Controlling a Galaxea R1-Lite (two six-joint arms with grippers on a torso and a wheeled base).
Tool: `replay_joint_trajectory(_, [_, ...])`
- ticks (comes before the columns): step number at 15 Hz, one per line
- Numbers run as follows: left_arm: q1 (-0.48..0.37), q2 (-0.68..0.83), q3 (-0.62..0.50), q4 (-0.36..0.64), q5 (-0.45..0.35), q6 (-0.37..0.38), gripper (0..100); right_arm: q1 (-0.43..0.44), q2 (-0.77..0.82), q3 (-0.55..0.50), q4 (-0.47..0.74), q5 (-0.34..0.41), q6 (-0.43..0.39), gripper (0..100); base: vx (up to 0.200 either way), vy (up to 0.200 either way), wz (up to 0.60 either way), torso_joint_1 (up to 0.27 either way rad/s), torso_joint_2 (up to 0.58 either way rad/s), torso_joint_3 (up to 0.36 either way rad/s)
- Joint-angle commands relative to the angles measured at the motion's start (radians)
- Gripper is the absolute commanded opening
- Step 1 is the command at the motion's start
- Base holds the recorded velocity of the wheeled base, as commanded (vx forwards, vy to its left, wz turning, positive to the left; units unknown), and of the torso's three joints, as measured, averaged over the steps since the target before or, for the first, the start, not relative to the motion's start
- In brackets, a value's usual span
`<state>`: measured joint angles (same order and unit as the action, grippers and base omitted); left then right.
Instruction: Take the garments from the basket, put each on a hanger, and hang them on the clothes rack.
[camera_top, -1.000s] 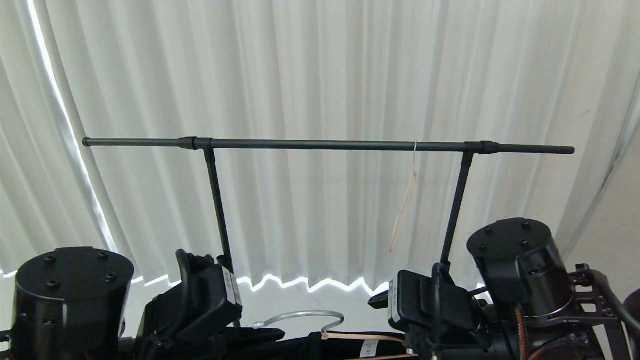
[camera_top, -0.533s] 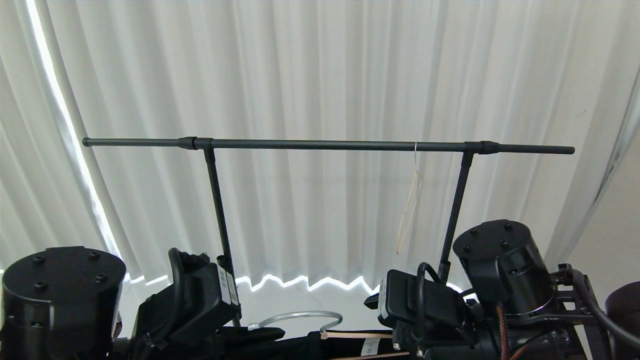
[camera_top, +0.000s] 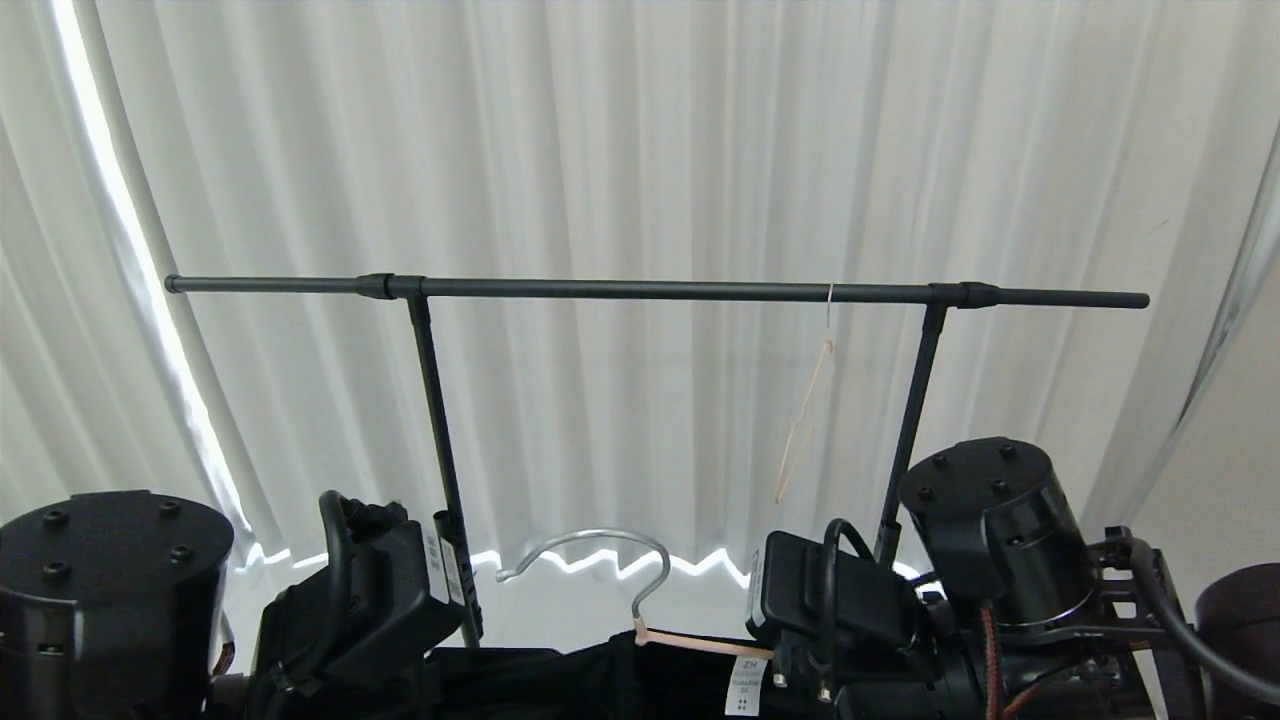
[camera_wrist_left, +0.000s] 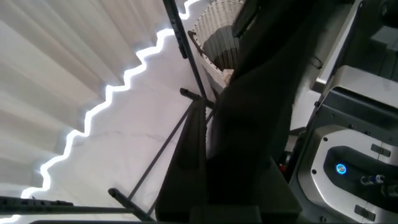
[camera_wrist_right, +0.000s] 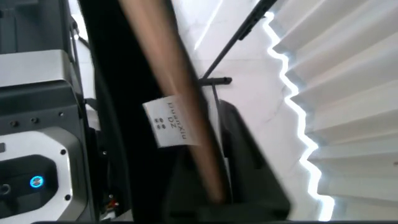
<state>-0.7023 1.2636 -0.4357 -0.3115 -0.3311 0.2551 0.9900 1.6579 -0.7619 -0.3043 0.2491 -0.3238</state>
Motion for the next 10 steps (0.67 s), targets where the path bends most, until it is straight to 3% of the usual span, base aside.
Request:
replay_joint_trajectory(1, [0.000,-0.001,0.000,0.002,0.000,0.001,0,-0.005,-0.001,0.003,-0.012,-0.001,0.000,0,0.000,0.000,0.00,0.000,0.00,0.000])
replay_joint_trajectory(4, [0.000,-0.001,0.000,0.002,0.000,0.001,0,-0.013,-0.006,0.003,-0.016,-0.007,-0.001,0,0.000,0.000,0.00,0.000,0.00,0.000])
replay_joint_trajectory(5, [0.001,-0.001,0.000,0.002,0.000,0.001,100,-0.013,-0.007,0.003,-0.016,-0.007,-0.001,0,0.000,0.000,0.00,0.000,0.00,0.000])
replay_joint_trajectory(10, [0.057,-0.015,0.005,0.002,0.000,0.001,100,-0.036,-0.041,0.027,-0.018,-0.007,-0.027,0,0.000,0.000,0.00,0.000,0.00,0.000])
